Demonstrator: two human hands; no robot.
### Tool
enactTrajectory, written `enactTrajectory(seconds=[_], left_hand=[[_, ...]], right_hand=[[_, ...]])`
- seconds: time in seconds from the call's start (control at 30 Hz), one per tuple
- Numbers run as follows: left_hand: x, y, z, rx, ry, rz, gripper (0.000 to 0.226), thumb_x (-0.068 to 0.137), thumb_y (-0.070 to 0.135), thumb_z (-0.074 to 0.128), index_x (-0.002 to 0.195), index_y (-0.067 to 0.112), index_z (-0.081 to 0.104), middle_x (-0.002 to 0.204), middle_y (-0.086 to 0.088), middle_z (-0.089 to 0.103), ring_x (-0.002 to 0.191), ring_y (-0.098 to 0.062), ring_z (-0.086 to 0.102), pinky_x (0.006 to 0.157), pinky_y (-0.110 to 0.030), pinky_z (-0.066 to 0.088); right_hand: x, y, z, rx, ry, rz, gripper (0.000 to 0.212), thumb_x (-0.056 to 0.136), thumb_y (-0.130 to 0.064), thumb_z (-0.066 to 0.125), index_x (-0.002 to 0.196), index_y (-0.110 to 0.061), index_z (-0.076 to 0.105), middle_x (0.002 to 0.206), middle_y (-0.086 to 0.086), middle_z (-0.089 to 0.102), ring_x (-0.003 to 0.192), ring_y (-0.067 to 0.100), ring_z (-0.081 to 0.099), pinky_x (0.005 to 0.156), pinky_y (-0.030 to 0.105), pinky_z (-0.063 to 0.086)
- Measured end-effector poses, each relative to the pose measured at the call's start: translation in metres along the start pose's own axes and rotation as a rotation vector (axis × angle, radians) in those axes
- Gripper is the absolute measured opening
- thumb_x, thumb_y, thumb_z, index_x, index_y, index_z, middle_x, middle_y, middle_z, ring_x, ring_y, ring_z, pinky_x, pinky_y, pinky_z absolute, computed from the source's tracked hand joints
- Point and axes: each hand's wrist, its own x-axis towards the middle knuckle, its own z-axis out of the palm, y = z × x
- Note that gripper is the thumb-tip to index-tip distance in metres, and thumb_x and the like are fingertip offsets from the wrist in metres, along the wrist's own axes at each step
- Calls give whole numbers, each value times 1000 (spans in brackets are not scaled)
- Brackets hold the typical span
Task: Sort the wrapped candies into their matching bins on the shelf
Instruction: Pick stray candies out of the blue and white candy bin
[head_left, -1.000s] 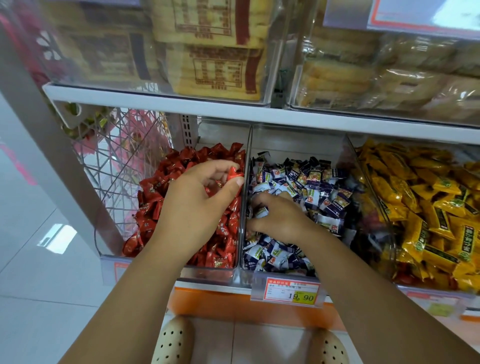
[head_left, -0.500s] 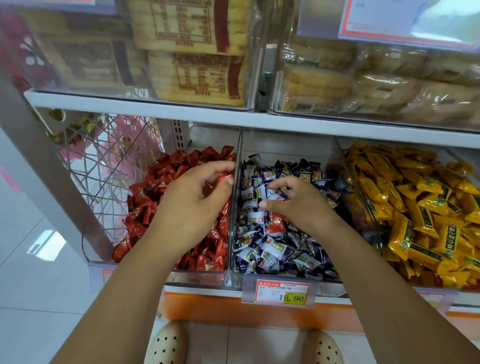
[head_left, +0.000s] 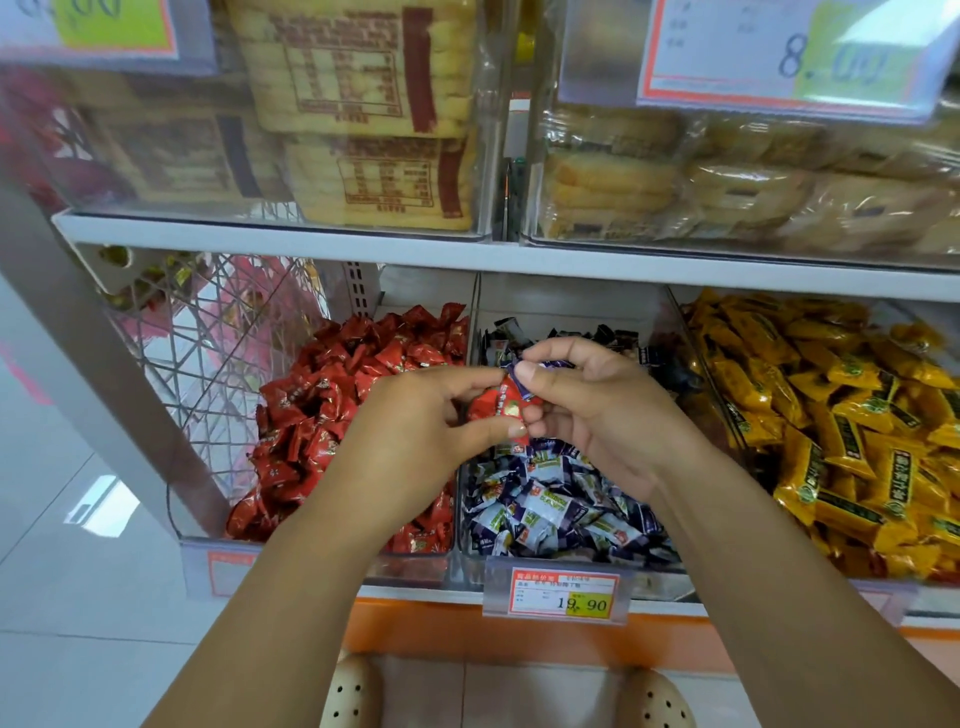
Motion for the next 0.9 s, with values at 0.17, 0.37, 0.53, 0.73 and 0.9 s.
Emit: enactTrajectory(seconds=[0.17, 0.37, 0.53, 0.73, 0.9], left_hand=[[-1, -6, -9, -195, -35, -48, 24, 80, 20, 73, 97, 37, 70, 82, 14, 72, 67, -10, 61, 70, -24, 52], [4, -16, -24, -353, 104, -181, 16, 86, 21, 67, 98, 31, 63, 79, 15, 69, 62, 2, 56, 70, -26, 43], [-2, -18, -30, -131, -28, -177, 40, 94, 28, 56, 116, 60, 49, 84, 12, 60, 54, -18, 45, 57, -37, 47], [-5, -16, -24, -14, -83, -223, 25, 96, 28, 46, 91, 44, 65, 94, 18, 51, 61, 7, 46, 60, -16, 30], [-7, -17, -19, 42, -111, -211, 14, 78, 52, 64, 86, 41, 61, 108, 22, 50, 94, 18, 45, 73, 1, 29]], right_hand=[[-3, -5, 1, 35, 11, 27, 24, 84, -7, 66, 108, -6, 59, 87, 14, 69, 67, 20, 69, 60, 23, 56], [-7, -4, -10, -1273, -146, -112, 25, 85, -37, 68, 109, -38, 62, 127, -13, 45, 124, 11, 30, 94, 27, 26], [5, 46, 8, -1540, -525, 134, 38, 83, -34, 66, 116, -49, 56, 159, -10, 7, 145, 16, -10, 115, 49, -14], [12, 64, 5, -1789, -374, -29, 54, 80, -38, 71, 128, -49, 47, 154, -1, 13, 142, 29, 0, 114, 54, -4], [18, 58, -4, -1690, -209, -130, 31, 78, -50, 69, 109, -44, 62, 137, -10, 36, 127, 20, 25, 105, 46, 21]])
